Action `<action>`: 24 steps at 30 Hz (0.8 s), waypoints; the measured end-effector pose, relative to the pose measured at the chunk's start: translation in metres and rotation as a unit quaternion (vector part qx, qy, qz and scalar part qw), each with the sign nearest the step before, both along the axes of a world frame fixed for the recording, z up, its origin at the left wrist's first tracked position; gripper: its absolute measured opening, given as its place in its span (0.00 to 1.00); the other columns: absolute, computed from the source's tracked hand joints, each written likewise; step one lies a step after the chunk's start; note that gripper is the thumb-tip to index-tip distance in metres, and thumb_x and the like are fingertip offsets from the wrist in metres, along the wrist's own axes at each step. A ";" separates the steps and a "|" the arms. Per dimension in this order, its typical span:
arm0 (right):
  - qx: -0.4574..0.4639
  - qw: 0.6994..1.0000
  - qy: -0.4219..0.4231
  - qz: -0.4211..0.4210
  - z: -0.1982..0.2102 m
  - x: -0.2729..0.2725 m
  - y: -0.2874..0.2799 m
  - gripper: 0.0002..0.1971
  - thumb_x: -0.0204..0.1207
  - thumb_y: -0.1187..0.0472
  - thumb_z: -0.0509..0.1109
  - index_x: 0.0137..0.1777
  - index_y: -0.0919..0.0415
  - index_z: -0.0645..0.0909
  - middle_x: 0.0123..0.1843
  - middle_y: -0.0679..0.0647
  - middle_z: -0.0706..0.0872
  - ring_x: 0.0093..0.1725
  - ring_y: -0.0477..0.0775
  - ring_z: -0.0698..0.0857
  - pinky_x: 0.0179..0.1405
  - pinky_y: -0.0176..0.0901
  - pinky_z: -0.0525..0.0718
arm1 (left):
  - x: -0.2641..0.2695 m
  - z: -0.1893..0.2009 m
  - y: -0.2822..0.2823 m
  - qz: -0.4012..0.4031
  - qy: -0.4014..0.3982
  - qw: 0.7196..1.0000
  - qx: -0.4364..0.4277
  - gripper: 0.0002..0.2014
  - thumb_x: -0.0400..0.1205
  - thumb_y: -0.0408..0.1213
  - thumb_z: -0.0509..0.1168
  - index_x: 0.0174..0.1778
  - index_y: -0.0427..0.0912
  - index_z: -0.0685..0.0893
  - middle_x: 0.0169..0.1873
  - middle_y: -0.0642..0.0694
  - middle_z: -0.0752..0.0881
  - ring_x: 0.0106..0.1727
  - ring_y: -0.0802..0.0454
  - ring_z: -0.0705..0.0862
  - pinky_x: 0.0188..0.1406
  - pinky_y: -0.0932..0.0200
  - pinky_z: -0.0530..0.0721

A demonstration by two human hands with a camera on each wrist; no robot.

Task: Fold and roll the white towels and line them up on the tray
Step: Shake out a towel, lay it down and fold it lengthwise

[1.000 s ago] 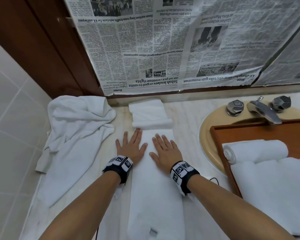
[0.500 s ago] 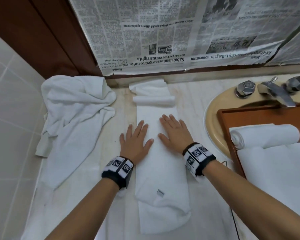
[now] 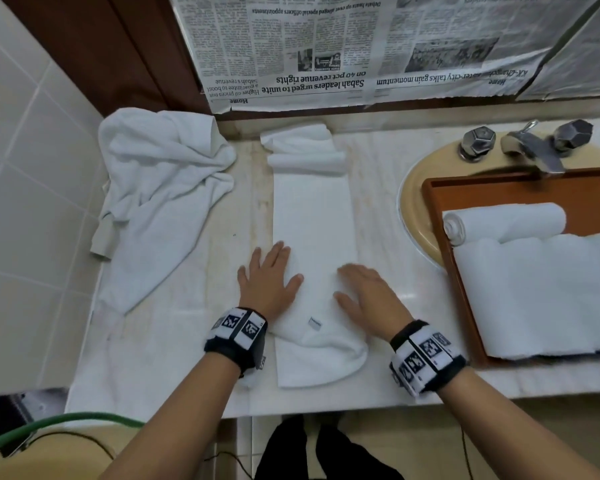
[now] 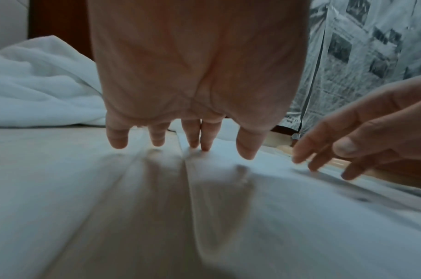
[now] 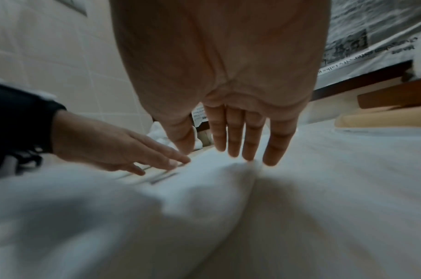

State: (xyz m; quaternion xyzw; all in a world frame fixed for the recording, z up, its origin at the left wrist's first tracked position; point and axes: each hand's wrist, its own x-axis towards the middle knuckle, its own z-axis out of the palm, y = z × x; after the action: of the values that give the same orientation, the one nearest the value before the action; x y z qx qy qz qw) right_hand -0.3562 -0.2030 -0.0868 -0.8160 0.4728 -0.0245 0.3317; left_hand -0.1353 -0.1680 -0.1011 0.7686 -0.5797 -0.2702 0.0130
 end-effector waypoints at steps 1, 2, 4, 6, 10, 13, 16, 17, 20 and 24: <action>0.017 1.000 -0.005 0.011 0.002 -0.006 0.014 0.27 0.84 0.49 0.65 0.78 0.60 0.71 0.76 0.55 0.74 0.74 0.57 0.73 0.72 0.45 0.69 | -0.003 0.002 0.013 -0.004 0.004 1.000 0.001 0.34 0.87 0.58 0.54 0.87 0.53 0.52 0.87 0.59 0.47 0.88 0.45 0.44 0.83 0.32 0.49; 0.033 0.999 -0.004 0.018 0.004 -0.011 0.027 0.26 0.83 0.47 0.66 0.76 0.60 0.73 0.72 0.54 0.76 0.70 0.55 0.75 0.69 0.42 0.70 | -0.006 0.004 0.027 -0.008 0.009 1.000 0.001 0.34 0.87 0.58 0.54 0.87 0.53 0.53 0.87 0.59 0.48 0.88 0.45 0.45 0.83 0.33 0.50; 0.062 0.998 0.011 0.021 0.007 -0.021 0.044 0.26 0.81 0.44 0.68 0.73 0.57 0.75 0.66 0.51 0.78 0.64 0.51 0.77 0.66 0.41 0.73 | -0.012 0.005 0.054 -0.011 0.024 1.000 -0.011 0.33 0.86 0.59 0.57 0.86 0.54 0.57 0.87 0.58 0.51 0.87 0.46 0.48 0.82 0.37 0.52; 0.087 0.996 0.029 0.019 0.010 -0.029 0.054 0.23 0.79 0.44 0.69 0.69 0.56 0.78 0.60 0.50 0.78 0.59 0.50 0.78 0.62 0.41 0.76 | -0.019 0.007 0.076 -0.002 0.041 0.999 -0.023 0.31 0.84 0.58 0.61 0.83 0.54 0.65 0.85 0.58 0.57 0.85 0.46 0.54 0.80 0.41 0.56; 0.122 0.992 0.027 -0.018 0.009 -0.034 0.062 0.17 0.77 0.50 0.74 0.61 0.57 0.81 0.53 0.50 0.80 0.52 0.50 0.80 0.54 0.38 0.76 | -0.030 0.008 0.097 0.051 0.078 0.994 -0.052 0.19 0.81 0.47 0.68 0.67 0.47 0.80 0.69 0.52 0.77 0.69 0.46 0.72 0.63 0.51 0.71; 0.162 0.986 0.013 -0.035 0.010 -0.037 0.063 0.19 0.73 0.51 0.79 0.59 0.57 0.80 0.50 0.49 0.81 0.49 0.49 0.80 0.45 0.33 0.74 | -0.036 0.012 0.102 0.117 0.182 0.972 -0.087 0.07 0.82 0.39 0.69 0.53 0.42 0.83 0.49 0.48 0.85 0.52 0.47 0.82 0.46 0.59 0.75; 0.195 0.980 0.027 -0.039 0.015 -0.040 0.062 0.19 0.69 0.51 0.82 0.54 0.58 0.82 0.43 0.47 0.79 0.42 0.47 0.78 0.36 0.32 0.70 | -0.041 0.017 0.108 0.112 0.218 0.967 -0.073 0.07 0.84 0.41 0.67 0.48 0.42 0.78 0.41 0.49 0.84 0.43 0.49 0.81 0.35 0.62 0.72; 0.200 0.979 0.032 -0.035 0.016 -0.042 0.063 0.17 0.67 0.51 0.83 0.48 0.58 0.82 0.40 0.47 0.78 0.39 0.47 0.77 0.34 0.34 0.69 | -0.044 0.017 0.110 0.096 0.215 0.970 -0.063 0.08 0.84 0.42 0.67 0.47 0.43 0.76 0.41 0.49 0.83 0.42 0.50 0.80 0.34 0.63 0.71; 0.206 0.978 0.021 -0.033 0.016 -0.052 0.067 0.18 0.65 0.50 0.84 0.38 0.55 0.76 0.37 0.48 0.77 0.35 0.47 0.74 0.32 0.38 0.68 | -0.048 0.008 0.120 0.025 0.169 0.984 -0.050 0.13 0.80 0.43 0.72 0.50 0.41 0.75 0.48 0.47 0.80 0.49 0.48 0.78 0.41 0.59 0.71; 0.211 0.975 -0.032 -0.058 0.012 -0.069 0.075 0.22 0.62 0.48 0.86 0.43 0.59 0.79 0.40 0.55 0.84 0.37 0.50 0.82 0.39 0.48 0.82 | -0.048 -0.007 0.134 -0.007 0.147 0.986 -0.077 0.25 0.75 0.40 0.75 0.64 0.39 0.75 0.62 0.48 0.74 0.61 0.45 0.73 0.54 0.56 0.71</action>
State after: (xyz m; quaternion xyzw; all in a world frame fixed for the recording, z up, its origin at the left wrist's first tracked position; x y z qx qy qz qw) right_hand -0.4255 -0.1280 -0.0743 -0.6972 0.5032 0.0308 0.5096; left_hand -0.1830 -0.0339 -0.1080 0.7130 -0.5961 -0.3351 0.1549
